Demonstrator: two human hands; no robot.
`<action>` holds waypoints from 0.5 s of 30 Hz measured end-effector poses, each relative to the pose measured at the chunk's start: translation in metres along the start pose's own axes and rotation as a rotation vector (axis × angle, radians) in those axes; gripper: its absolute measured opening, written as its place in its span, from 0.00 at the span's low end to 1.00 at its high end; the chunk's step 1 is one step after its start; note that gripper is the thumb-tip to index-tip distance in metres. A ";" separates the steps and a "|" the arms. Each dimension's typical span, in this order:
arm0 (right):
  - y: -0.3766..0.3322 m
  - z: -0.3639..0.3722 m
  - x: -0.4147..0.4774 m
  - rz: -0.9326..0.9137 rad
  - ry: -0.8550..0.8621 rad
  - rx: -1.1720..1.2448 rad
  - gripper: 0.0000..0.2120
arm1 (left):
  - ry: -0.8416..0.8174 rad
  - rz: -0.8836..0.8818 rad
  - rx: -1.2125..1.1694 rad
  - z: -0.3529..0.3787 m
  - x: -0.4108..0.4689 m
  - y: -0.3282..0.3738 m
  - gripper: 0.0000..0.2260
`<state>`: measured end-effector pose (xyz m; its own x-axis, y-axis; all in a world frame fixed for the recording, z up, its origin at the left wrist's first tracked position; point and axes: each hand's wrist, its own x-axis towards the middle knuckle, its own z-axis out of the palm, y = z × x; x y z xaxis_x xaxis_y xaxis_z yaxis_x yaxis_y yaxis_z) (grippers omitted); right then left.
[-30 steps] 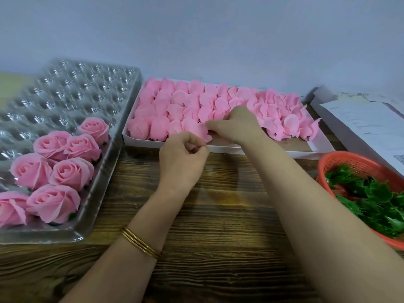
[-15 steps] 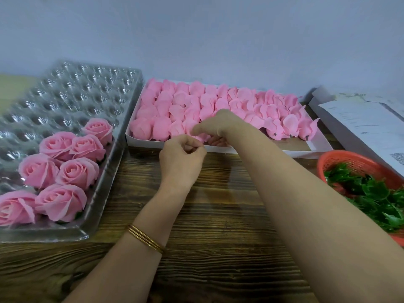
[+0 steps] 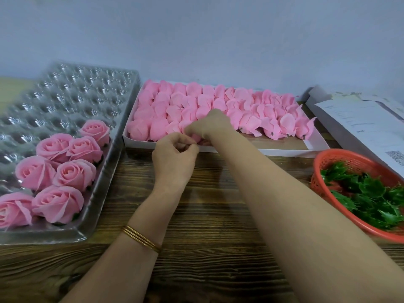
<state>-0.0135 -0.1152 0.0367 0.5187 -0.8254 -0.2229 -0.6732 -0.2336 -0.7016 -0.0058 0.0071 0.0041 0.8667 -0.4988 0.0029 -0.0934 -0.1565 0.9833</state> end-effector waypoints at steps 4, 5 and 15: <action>0.002 -0.002 -0.002 0.007 -0.012 0.032 0.09 | 0.020 0.015 0.005 0.000 0.002 -0.003 0.07; 0.002 -0.003 -0.003 0.011 -0.012 0.050 0.09 | 0.022 0.020 0.004 -0.001 0.003 -0.003 0.07; 0.019 -0.022 -0.015 0.002 0.032 0.325 0.05 | -0.047 -0.053 -0.054 -0.002 0.009 -0.008 0.06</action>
<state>-0.0458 -0.1183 0.0414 0.4974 -0.8426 -0.2064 -0.4679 -0.0602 -0.8817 0.0035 0.0061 -0.0031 0.8458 -0.5305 -0.0563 -0.0204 -0.1376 0.9903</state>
